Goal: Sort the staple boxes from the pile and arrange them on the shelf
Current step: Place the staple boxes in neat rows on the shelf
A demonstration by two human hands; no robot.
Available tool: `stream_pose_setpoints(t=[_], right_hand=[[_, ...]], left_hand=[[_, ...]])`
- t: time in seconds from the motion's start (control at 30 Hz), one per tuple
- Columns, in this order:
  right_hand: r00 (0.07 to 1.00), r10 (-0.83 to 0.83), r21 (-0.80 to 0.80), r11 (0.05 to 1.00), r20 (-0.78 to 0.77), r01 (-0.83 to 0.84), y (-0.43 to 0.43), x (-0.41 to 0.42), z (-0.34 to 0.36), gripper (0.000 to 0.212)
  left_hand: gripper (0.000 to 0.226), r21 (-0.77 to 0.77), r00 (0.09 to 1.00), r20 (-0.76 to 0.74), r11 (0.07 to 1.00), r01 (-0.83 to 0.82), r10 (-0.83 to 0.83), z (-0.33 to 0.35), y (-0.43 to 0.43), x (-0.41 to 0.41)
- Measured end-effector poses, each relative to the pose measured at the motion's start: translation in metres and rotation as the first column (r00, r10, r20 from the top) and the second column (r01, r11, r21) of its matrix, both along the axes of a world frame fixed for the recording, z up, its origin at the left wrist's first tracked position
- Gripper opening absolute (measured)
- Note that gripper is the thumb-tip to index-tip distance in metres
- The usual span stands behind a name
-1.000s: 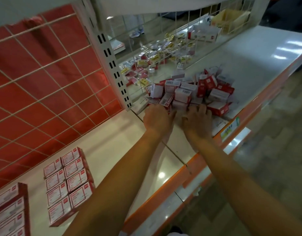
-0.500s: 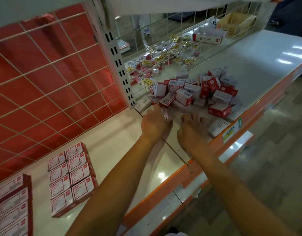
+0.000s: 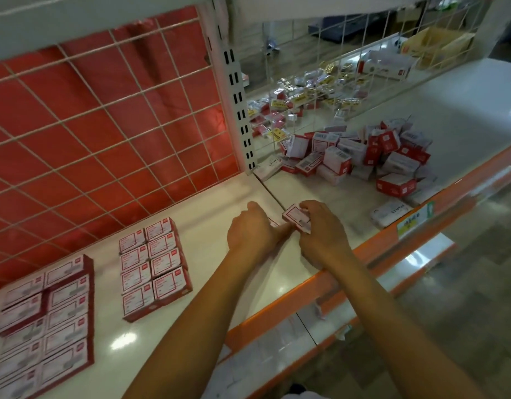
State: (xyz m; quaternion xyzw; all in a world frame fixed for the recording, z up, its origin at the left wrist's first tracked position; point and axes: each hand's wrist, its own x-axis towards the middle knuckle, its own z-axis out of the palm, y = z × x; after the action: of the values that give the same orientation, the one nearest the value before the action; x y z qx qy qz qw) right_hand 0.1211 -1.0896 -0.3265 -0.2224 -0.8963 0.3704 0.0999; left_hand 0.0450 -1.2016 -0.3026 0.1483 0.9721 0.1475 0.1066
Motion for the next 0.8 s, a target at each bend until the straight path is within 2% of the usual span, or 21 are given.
stream_pose_setpoints(t=[0.1, 0.3, 0.47, 0.57, 0.7, 0.8], right_hand=[[0.998, 0.040, -0.015, 0.999, 0.045, -0.040, -0.005, 0.000, 0.000, 0.061], [0.991, 0.117, 0.044, 0.992, 0.062, -0.120, -0.018, 0.002, 0.003, 0.056], [0.986, 0.153, 0.005, 0.988, 0.072, -0.154, -0.027, 0.006, -0.001, 0.061], [0.975, 0.209, -0.026, 0.978, 0.073, -0.207, -0.032, 0.008, -0.004, 0.063], [0.968, 0.247, 0.004, 0.969, 0.033, -0.247, -0.031, 0.009, -0.006, 0.058], [0.964, 0.266, 0.028, 0.963, 0.018, -0.266, -0.029, 0.010, -0.006, 0.055]], left_hand=[[0.077, -0.030, 0.999, -0.025, 0.999, -0.045, 0.045, 0.000, -0.018, 0.012], [0.074, -0.102, 0.990, -0.066, 0.986, -0.132, 0.125, 0.000, -0.050, 0.031], [0.049, -0.134, 0.990, -0.111, 0.985, -0.107, 0.092, 0.005, -0.072, 0.043], [0.024, -0.138, 0.991, -0.122, 0.988, -0.063, 0.046, 0.008, -0.083, 0.047], [0.049, 0.001, 0.999, -0.031, 0.999, 0.041, -0.041, 0.006, -0.087, 0.054], [0.054, 0.071, 0.996, 0.002, 0.993, 0.094, -0.094, 0.003, -0.085, 0.052]])
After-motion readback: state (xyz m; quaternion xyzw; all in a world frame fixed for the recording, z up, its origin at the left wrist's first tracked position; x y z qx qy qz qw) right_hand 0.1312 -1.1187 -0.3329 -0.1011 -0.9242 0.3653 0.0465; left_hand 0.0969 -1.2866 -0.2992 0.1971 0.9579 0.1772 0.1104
